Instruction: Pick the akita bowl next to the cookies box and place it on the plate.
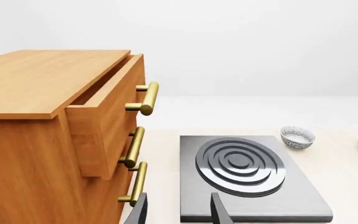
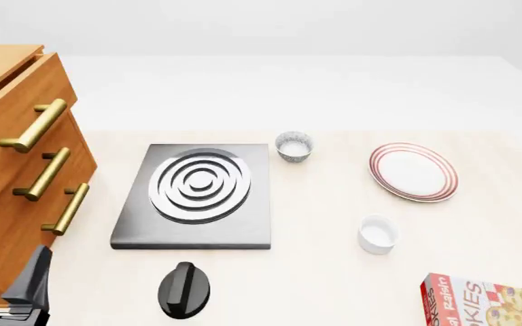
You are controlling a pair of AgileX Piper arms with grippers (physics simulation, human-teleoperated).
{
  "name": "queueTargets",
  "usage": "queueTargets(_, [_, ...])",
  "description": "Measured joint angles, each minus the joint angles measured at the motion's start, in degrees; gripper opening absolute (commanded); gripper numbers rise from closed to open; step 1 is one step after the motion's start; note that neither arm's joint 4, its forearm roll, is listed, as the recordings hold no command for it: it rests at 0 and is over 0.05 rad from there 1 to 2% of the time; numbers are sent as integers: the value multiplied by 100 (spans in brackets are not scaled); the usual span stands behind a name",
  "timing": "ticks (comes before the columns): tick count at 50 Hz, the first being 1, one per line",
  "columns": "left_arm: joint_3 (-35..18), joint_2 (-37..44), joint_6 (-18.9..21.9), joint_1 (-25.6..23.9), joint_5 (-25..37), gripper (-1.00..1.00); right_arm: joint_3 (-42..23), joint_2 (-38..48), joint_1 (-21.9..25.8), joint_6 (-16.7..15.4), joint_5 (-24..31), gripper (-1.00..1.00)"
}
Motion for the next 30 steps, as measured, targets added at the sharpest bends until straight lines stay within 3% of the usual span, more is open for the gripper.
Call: queueTargets(30, [0,0,0,0,0,100,-366,895,-311,-180,-224,100])
